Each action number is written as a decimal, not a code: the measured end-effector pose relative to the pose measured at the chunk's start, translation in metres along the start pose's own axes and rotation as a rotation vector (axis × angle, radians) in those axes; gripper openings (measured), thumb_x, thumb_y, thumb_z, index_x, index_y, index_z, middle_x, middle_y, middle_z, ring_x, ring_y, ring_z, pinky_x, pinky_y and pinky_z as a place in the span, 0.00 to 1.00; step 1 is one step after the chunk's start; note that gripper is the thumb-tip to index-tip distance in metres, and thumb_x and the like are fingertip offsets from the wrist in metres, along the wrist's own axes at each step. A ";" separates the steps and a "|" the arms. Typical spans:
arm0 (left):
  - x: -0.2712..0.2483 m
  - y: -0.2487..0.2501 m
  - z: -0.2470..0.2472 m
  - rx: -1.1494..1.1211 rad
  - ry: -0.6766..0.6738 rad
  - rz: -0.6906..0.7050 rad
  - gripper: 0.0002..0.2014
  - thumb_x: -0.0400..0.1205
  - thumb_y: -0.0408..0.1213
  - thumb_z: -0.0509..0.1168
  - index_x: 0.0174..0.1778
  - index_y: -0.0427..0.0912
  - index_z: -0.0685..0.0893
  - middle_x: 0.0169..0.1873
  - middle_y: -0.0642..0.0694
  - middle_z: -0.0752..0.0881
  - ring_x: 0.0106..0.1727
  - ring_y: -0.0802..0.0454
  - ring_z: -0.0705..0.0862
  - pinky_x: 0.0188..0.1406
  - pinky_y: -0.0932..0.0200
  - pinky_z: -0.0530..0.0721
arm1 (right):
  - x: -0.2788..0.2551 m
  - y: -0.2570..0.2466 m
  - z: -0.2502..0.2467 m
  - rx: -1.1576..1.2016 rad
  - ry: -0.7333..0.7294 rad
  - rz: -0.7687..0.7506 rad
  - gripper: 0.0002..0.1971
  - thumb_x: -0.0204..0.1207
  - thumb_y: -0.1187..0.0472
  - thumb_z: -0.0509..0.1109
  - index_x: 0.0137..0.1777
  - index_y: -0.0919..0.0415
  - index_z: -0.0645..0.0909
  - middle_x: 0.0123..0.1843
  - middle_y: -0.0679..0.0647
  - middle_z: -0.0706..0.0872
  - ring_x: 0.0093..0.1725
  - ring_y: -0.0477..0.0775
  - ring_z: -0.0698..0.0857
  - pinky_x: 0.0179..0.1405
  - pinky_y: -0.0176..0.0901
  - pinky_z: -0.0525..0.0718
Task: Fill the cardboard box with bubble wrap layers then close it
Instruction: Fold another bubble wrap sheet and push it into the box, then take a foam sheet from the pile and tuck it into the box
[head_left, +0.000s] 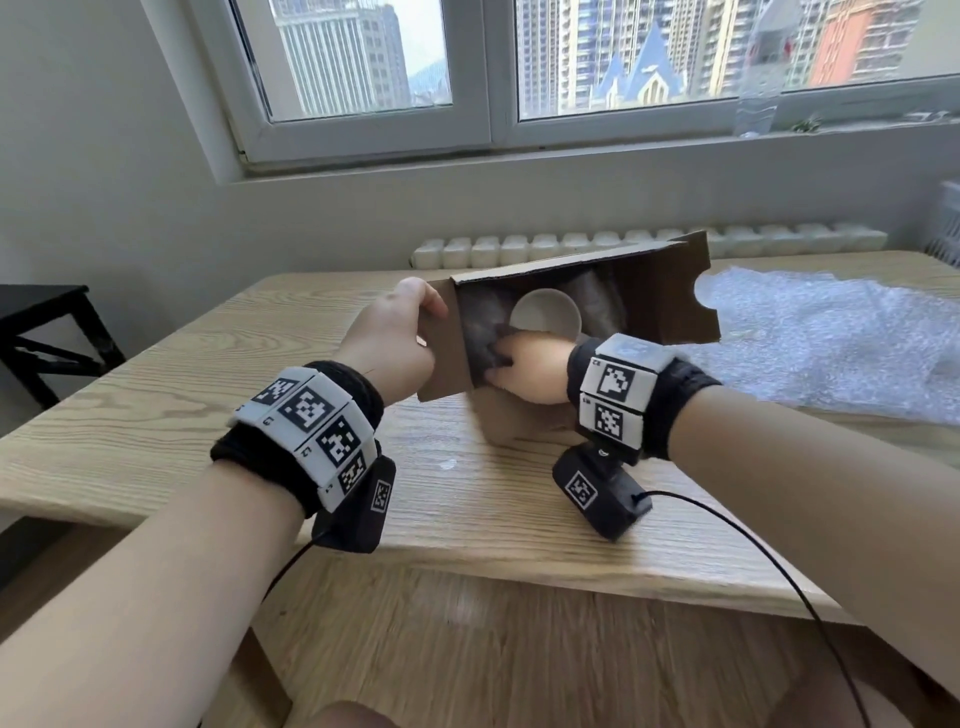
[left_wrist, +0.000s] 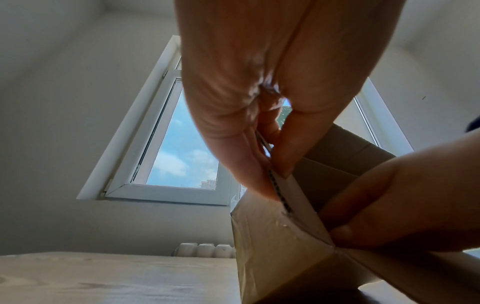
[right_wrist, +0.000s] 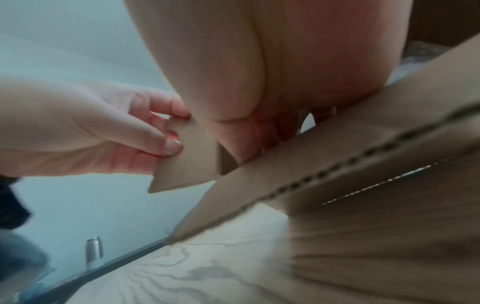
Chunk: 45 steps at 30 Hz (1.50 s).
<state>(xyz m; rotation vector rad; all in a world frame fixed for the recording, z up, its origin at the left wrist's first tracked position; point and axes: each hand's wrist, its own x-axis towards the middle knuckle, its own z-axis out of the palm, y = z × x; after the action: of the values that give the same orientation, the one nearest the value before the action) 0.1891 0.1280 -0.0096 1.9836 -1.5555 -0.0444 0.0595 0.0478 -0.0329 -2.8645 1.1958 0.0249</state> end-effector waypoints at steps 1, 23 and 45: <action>0.003 0.000 -0.001 0.009 0.005 -0.010 0.20 0.74 0.21 0.57 0.58 0.45 0.77 0.51 0.48 0.78 0.45 0.49 0.77 0.43 0.60 0.70 | -0.006 0.002 -0.002 0.049 0.022 -0.021 0.24 0.82 0.48 0.58 0.72 0.62 0.74 0.73 0.58 0.76 0.72 0.60 0.75 0.71 0.48 0.73; 0.005 0.053 0.046 0.585 -0.038 0.185 0.25 0.83 0.60 0.44 0.74 0.59 0.70 0.77 0.58 0.69 0.84 0.52 0.51 0.74 0.30 0.28 | -0.039 0.068 -0.006 0.219 0.364 0.152 0.21 0.81 0.56 0.58 0.74 0.47 0.70 0.72 0.50 0.74 0.77 0.54 0.65 0.81 0.60 0.49; 0.032 0.100 0.074 0.465 0.064 0.218 0.26 0.86 0.38 0.51 0.82 0.46 0.56 0.84 0.47 0.54 0.85 0.51 0.50 0.84 0.46 0.43 | -0.086 0.167 -0.006 0.128 -0.205 0.431 0.17 0.81 0.57 0.61 0.33 0.66 0.79 0.35 0.57 0.80 0.34 0.52 0.79 0.34 0.39 0.76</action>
<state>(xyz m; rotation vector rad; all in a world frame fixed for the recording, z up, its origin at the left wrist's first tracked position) 0.0837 0.0546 -0.0110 2.1106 -1.8537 0.5064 -0.1199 -0.0083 -0.0294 -2.3760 1.6683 0.2380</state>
